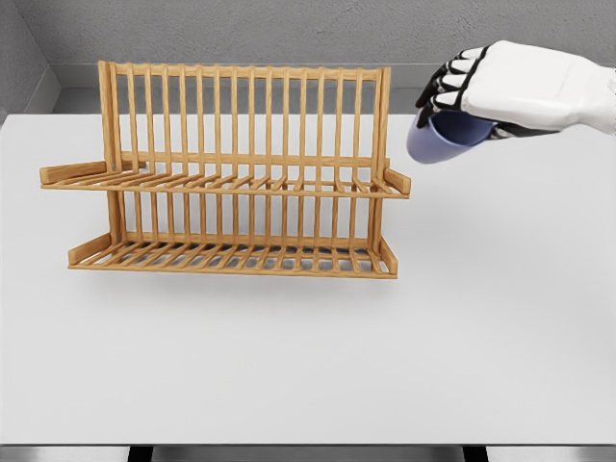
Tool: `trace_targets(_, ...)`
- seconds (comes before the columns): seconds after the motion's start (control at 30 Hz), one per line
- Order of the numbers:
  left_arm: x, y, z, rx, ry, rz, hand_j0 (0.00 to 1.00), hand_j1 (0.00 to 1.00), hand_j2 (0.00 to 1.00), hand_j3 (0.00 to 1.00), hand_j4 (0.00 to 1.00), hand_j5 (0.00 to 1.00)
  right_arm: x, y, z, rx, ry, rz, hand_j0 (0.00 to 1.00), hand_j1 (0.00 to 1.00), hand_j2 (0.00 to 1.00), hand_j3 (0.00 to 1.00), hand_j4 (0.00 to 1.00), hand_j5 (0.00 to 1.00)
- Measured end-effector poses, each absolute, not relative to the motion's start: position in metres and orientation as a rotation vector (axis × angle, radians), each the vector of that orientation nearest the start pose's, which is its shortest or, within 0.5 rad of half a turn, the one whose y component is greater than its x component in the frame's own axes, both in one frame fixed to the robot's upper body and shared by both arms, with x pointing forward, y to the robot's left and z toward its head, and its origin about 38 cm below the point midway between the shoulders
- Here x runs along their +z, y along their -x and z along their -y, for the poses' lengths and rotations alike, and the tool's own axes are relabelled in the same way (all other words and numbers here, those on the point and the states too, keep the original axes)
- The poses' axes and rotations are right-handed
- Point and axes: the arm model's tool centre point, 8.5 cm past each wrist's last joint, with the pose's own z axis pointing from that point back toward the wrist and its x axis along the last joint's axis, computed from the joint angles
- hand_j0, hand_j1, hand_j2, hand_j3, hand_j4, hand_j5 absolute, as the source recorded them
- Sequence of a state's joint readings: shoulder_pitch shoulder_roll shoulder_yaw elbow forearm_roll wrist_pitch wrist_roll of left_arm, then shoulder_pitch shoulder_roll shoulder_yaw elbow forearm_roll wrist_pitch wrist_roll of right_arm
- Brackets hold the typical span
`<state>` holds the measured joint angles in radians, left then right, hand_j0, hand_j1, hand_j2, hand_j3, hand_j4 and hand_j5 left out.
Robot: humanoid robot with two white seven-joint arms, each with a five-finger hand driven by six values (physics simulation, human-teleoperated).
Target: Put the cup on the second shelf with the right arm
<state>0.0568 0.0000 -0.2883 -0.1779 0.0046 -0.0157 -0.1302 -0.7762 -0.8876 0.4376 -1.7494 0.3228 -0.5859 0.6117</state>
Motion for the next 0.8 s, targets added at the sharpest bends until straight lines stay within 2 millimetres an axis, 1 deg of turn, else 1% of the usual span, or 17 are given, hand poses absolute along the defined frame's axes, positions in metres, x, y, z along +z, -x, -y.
trace_targets(0.07, -0.264, -0.022, -0.243, -0.295, 0.079, 0.104, 1.00, 1.00, 1.00, 1.00, 1.00, 1.00, 0.371, -0.403, 0.268, -2.606, -0.823, -1.996, 0.63, 0.63, 0.63, 0.63, 0.63, 0.63)
trace_targets(0.47, -0.264, -0.022, -0.243, -0.295, 0.079, 0.104, 1.00, 1.00, 1.00, 1.00, 1.00, 1.00, 0.369, -0.403, 0.240, -2.526, -0.716, -2.034, 0.63, 0.63, 0.63, 0.63, 0.63, 0.63)
trace_targets(0.63, -0.264, -0.022, -0.243, -0.295, 0.079, 0.104, 1.00, 1.00, 1.00, 1.00, 1.00, 1.00, 0.357, -0.403, 0.228, -2.540, -0.649, -2.029, 0.63, 0.63, 0.63, 0.63, 0.63, 0.63)
trace_targets(0.8, -0.264, -0.022, -0.243, -0.295, 0.079, 0.104, 1.00, 1.00, 1.00, 1.00, 1.00, 1.00, 0.350, -0.403, 0.222, -2.554, -0.617, -2.018, 0.64, 0.64, 0.64, 0.64, 0.64, 0.64)
